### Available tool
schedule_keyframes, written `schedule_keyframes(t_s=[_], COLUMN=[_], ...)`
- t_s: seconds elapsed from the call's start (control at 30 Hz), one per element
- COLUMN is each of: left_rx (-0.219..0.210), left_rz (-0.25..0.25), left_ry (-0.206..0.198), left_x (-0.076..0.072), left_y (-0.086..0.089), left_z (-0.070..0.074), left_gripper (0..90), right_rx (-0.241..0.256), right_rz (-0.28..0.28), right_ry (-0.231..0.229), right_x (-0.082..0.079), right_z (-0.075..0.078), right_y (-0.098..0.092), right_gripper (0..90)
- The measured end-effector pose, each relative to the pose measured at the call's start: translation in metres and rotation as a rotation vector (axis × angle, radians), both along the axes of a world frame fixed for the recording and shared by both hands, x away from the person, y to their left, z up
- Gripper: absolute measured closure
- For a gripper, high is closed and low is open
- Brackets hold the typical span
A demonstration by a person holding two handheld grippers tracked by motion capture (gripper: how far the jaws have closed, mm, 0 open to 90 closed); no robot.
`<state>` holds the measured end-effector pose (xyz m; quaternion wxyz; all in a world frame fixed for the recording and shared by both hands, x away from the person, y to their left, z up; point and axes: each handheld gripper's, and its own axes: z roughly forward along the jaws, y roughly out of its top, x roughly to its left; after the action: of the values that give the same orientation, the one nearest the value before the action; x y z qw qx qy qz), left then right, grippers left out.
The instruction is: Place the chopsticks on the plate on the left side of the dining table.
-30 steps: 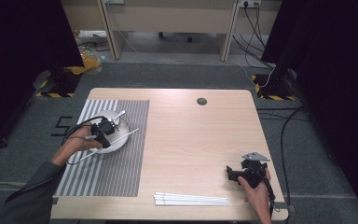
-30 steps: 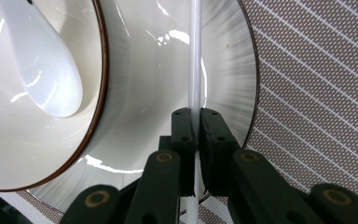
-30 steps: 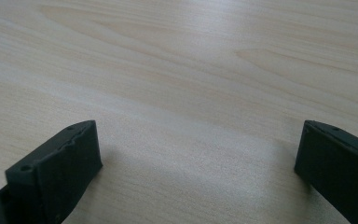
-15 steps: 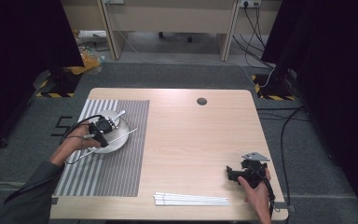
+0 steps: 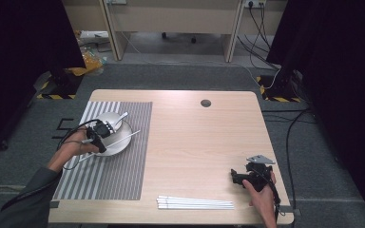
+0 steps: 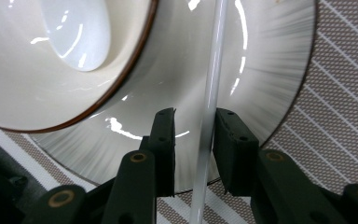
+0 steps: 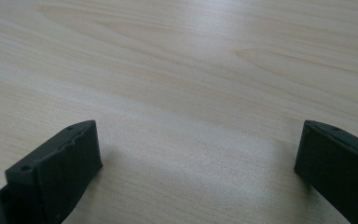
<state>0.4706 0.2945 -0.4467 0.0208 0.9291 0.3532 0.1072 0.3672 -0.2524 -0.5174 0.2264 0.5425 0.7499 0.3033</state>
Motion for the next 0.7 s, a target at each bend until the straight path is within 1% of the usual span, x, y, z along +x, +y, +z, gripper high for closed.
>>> schedule_keyframes(t_s=[0.07,0.1,0.17,0.2,0.3,0.37,0.53,0.63,0.7], left_rx=[0.011,0.01,0.027,0.029,0.037,0.053,0.052,0.062,0.069], left_rz=[0.001,0.007,0.012,0.018,0.024,0.026,0.041,0.051,0.048], left_ry=[-0.009,-0.014,-0.025,-0.035,-0.043,-0.047,-0.073,-0.081,-0.099], left_x=[0.001,0.001,0.002,0.002,0.003,0.003,0.005,0.007,0.008], left_y=[0.001,0.002,0.003,0.004,0.006,0.007,0.01,0.012,0.013], left_z=[0.001,0.001,0.002,0.002,0.001,0.002,0.002,0.002,0.002], left_gripper=[68.6,68.2,67.6,67.4,66.9,66.7,65.9,64.9,64.8], right_rx=[0.001,0.0,0.0,0.0,-0.001,0.001,0.0,0.0,0.0], right_rz=[-0.001,0.0,0.001,0.001,0.001,-0.001,0.0,0.0,0.001], right_ry=[0.001,0.0,0.0,0.0,0.0,0.0,0.0,0.0,0.0], right_x=[0.0,0.0,0.0,0.0,0.0,0.0,0.0,0.0,0.0], right_z=[0.0,0.0,0.0,0.0,0.0,0.0,0.0,0.0,0.0], right_y=[0.0,0.0,0.0,0.0,0.0,0.0,0.0,0.0,0.0], right_gripper=[0.3,0.3,0.3,0.3,0.3,0.3,0.3,0.3,0.3])
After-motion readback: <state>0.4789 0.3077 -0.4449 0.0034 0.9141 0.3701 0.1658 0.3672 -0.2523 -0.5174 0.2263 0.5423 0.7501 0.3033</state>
